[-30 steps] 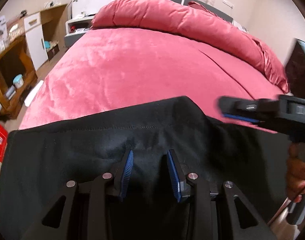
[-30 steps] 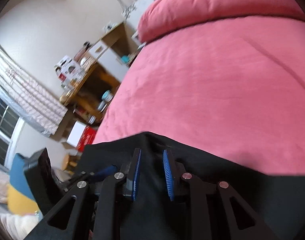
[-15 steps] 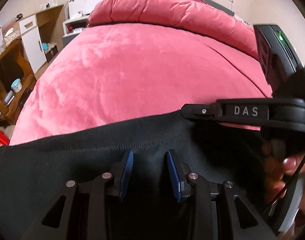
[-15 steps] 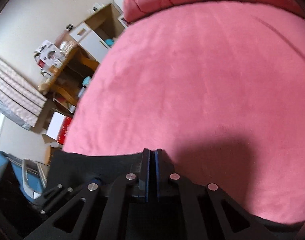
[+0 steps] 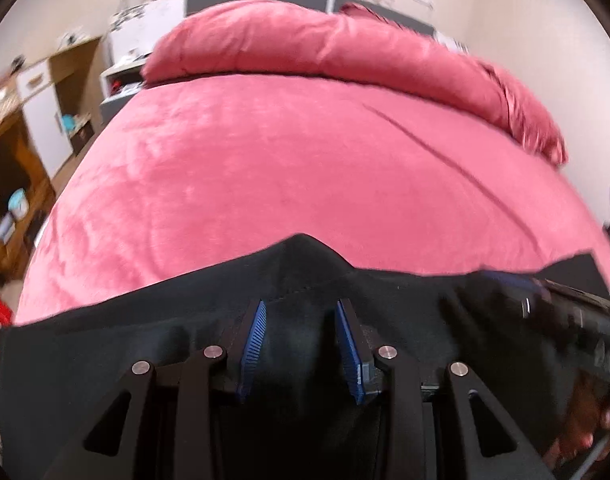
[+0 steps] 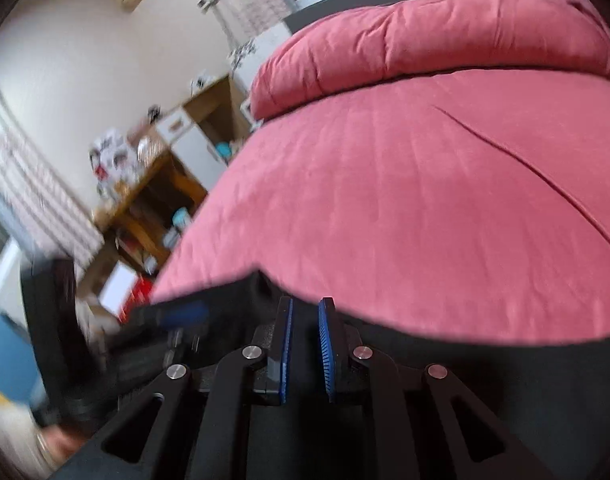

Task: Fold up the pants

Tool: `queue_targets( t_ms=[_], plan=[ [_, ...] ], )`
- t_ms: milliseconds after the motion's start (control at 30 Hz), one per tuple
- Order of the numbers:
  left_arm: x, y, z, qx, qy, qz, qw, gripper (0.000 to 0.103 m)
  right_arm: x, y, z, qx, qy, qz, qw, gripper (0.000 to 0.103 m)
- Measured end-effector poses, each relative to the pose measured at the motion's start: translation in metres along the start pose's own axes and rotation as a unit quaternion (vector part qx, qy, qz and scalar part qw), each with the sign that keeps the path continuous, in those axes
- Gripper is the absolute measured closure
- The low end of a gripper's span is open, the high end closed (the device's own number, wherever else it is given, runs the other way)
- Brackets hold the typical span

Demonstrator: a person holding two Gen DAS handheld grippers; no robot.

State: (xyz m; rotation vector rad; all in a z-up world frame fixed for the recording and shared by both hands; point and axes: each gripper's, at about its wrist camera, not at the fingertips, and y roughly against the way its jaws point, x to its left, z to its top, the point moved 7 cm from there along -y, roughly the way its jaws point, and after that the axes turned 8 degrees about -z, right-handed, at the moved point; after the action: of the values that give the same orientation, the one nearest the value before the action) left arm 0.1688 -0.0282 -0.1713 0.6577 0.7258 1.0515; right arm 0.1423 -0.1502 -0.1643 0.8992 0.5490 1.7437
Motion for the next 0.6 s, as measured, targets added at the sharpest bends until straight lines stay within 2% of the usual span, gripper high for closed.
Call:
queue_targets(
  t_ms=[67,133,200,233,300,400,600],
  plan=[
    [-0.001,-0.019,0.001,0.020,-0.014,0.012,0.9996,0.068,-0.006,-0.010,-0.012,0.018,0.014,-0.025,0.999,0.089],
    [0.002,-0.028,0.007,0.016,-0.021,0.028,0.9993,0.068,-0.015,-0.020,-0.014,0.021,0.014,-0.041,0.999,0.091],
    [0.004,-0.035,0.014,0.018,-0.022,0.031,0.9991,0.067,-0.025,-0.029,-0.011,0.021,0.007,-0.070,0.997,0.102],
    [0.007,-0.040,0.016,0.021,-0.012,0.027,0.9993,0.066,-0.030,-0.033,-0.009,0.021,0.001,-0.076,0.997,0.103],
    [0.009,-0.042,0.016,0.018,-0.009,0.027,0.9994,0.065,-0.037,-0.042,-0.006,0.019,-0.021,-0.069,0.997,0.103],
    [0.005,-0.044,0.012,0.003,-0.047,0.043,0.9979,0.064,-0.043,-0.046,-0.008,0.004,-0.028,-0.059,0.998,0.103],
    [0.005,-0.031,0.011,0.001,-0.034,0.034,0.9988,0.064,-0.047,-0.034,-0.009,0.004,-0.056,-0.025,0.998,0.103]
  ],
)
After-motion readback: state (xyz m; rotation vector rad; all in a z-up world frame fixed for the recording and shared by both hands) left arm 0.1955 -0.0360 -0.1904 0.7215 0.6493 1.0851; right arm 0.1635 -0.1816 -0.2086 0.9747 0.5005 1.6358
